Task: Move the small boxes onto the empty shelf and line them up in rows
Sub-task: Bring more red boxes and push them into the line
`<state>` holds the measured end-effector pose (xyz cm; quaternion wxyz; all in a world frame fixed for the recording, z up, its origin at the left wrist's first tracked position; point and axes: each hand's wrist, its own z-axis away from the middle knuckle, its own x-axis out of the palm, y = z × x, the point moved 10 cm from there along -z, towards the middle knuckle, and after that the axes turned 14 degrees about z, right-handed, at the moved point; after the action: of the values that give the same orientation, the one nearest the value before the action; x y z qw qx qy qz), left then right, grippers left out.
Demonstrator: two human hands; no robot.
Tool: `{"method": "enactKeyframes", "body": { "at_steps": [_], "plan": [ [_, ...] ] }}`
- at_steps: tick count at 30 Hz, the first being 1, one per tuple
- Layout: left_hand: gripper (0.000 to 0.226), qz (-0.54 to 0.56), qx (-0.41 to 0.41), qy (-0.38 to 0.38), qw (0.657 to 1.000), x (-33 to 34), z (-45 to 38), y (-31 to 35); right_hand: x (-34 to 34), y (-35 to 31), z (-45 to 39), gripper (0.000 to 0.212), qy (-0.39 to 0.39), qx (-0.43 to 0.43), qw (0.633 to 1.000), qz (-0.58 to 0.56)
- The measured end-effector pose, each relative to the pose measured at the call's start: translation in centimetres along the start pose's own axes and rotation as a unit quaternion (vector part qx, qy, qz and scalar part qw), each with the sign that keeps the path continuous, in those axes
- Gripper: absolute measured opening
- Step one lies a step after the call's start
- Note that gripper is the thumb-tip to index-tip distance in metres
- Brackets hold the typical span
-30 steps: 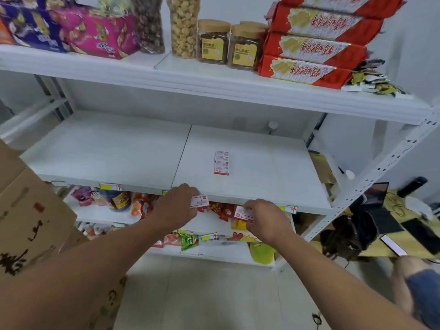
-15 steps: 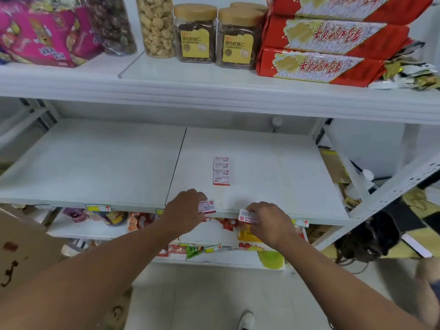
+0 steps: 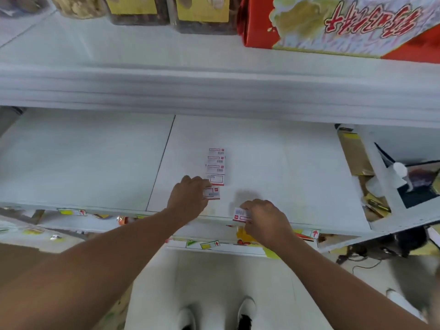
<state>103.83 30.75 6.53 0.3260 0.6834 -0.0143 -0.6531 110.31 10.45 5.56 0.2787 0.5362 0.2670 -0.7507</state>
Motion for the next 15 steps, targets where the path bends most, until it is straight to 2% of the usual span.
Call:
{"method": "enactKeyframes", "body": {
  "at_steps": [10,12,15],
  "plan": [
    [0.046,0.032,0.056,0.027,0.998,2.5,-1.6,-1.8,0.9,-1.4,-2.3,0.053,0.011,0.035,0.999,-0.019],
    [0.054,0.063,0.054,0.031,0.996,2.3,-1.1,-2.6,0.8,-2.3,-2.9,0.051,0.016,0.034,0.999,-0.023],
    [0.046,0.103,0.034,0.039,0.993,1.5,-0.1,-4.3,0.7,-4.0,-3.8,0.050,0.022,0.026,0.999,-0.020]
  ]
}}
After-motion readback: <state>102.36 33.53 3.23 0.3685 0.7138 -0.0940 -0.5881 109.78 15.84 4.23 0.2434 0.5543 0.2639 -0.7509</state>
